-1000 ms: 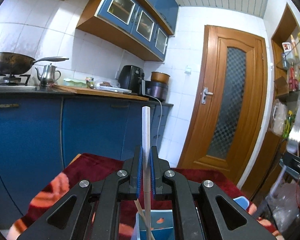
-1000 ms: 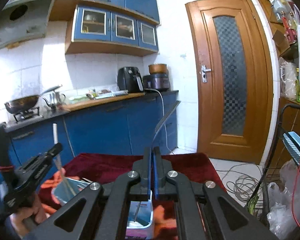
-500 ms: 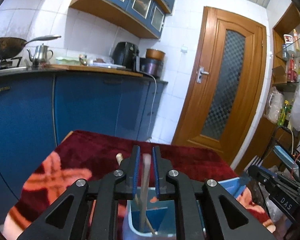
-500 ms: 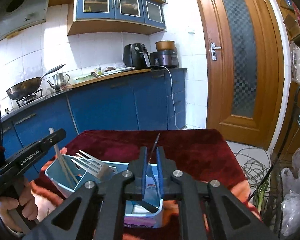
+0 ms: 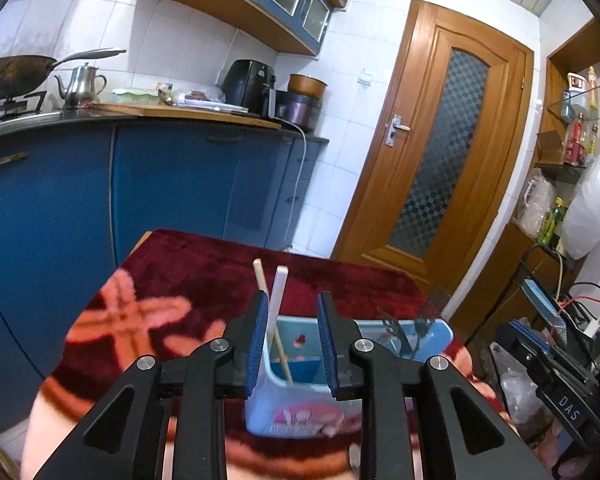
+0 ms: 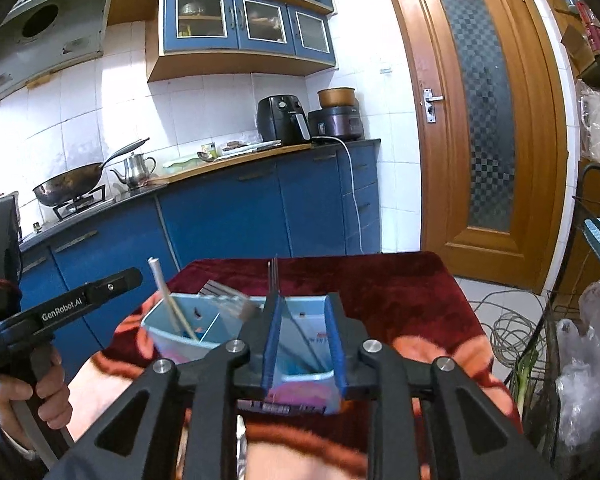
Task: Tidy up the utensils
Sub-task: 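Move both open tools back over the remaining utensils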
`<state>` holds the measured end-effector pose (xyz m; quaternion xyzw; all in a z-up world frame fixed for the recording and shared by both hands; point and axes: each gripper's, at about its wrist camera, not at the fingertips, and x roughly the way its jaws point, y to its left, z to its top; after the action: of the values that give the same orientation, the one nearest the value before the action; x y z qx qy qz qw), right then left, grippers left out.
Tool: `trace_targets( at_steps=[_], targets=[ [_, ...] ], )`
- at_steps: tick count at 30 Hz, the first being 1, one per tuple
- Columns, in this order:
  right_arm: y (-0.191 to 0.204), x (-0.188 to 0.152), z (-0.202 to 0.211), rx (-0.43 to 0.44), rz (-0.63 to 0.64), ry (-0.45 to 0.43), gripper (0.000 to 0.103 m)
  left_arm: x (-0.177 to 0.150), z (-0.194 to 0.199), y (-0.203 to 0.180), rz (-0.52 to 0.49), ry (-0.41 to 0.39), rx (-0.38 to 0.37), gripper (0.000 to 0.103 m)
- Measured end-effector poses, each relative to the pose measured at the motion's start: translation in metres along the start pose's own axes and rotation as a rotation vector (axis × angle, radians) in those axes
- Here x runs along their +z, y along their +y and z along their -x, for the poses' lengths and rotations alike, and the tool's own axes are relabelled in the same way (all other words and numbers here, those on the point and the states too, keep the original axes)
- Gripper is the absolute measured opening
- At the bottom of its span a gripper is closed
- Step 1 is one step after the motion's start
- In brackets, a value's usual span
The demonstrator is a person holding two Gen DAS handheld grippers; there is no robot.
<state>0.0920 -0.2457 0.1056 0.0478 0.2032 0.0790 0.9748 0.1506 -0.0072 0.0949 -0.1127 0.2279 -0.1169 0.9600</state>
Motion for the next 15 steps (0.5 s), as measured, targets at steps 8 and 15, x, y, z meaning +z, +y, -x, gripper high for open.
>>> trace_targets(
  at_steps=[8,15],
  targets=[
    [0.009,-0.025,0.017,0.029,-0.043,0.121,0.039,-0.006,0.029,0.004,-0.034,0.072,0.064,0.026],
    [0.016,-0.051,0.022,0.059,-0.051,0.203,0.046,-0.029,0.045,0.014,-0.037,0.178,0.089,0.032]
  ],
)
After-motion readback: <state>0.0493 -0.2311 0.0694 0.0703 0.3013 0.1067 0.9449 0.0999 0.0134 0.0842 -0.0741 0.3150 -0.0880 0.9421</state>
